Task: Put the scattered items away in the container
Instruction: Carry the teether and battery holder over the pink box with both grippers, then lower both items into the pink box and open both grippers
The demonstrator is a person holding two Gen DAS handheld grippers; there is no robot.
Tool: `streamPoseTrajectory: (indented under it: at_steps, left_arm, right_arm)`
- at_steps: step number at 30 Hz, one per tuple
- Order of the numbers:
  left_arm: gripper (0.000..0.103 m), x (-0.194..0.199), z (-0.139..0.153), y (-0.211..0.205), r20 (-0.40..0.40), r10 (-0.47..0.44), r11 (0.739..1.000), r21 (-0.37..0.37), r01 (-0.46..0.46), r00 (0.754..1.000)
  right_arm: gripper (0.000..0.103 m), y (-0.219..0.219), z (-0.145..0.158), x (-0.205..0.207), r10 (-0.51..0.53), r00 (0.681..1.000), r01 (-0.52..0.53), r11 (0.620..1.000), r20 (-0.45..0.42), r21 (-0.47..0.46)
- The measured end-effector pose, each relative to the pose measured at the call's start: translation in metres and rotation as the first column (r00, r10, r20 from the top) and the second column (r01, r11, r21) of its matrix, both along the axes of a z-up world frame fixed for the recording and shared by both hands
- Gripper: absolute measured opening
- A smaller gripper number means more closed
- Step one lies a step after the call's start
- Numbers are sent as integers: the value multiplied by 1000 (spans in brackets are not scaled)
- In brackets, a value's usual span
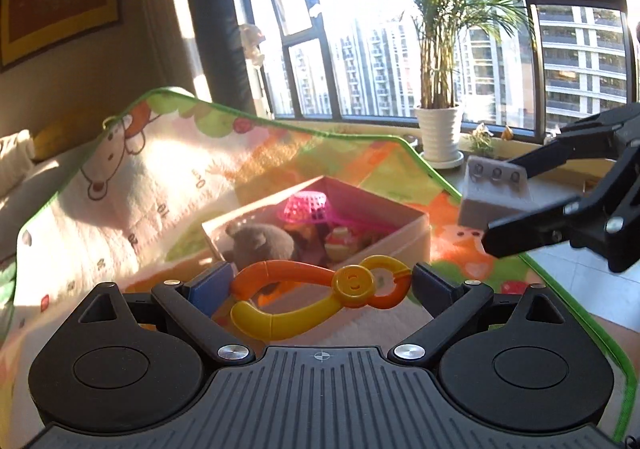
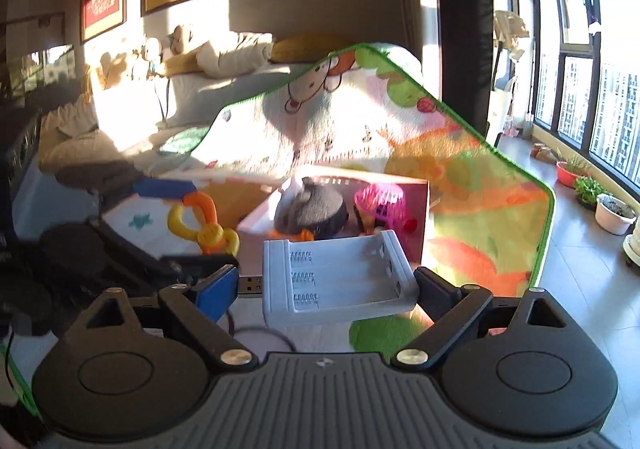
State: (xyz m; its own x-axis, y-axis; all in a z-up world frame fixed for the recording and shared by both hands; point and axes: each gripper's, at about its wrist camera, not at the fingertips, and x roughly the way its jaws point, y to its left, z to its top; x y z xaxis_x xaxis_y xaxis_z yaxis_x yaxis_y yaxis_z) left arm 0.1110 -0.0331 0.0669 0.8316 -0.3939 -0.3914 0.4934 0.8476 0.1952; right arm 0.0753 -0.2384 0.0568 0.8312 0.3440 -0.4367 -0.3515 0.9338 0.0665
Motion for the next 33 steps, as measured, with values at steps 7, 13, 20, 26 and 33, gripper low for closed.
streamPoseTrajectory:
  at_steps: [7,13,20,26,33]
  left_arm:
    - [99,80,1,-25,96,7,999,-34,-3,995]
    - [102,91,-17,10,-52,46,994,-102,-51,998]
    - [103,75,-39,39,-235,2,982,-185,-47,972]
    - [103,54,-51,31,-216,-11,993,-119,-15,976]
    - [103,63,-53,31,-283,85,991,-76,-111,955]
  right_arm:
    - [94,0,21,114,-27,996,40,988,-85,152]
    - [99,-20,-6,135,-117,984,140,974,-135,180]
    - [98,-48,-47,136,-186,954,241,942,-234,235]
    - [67,-44,-55,123,-171,961,213,959,-215,187]
    - [65,-15,-50,118,-165,972,172,985,-166,29]
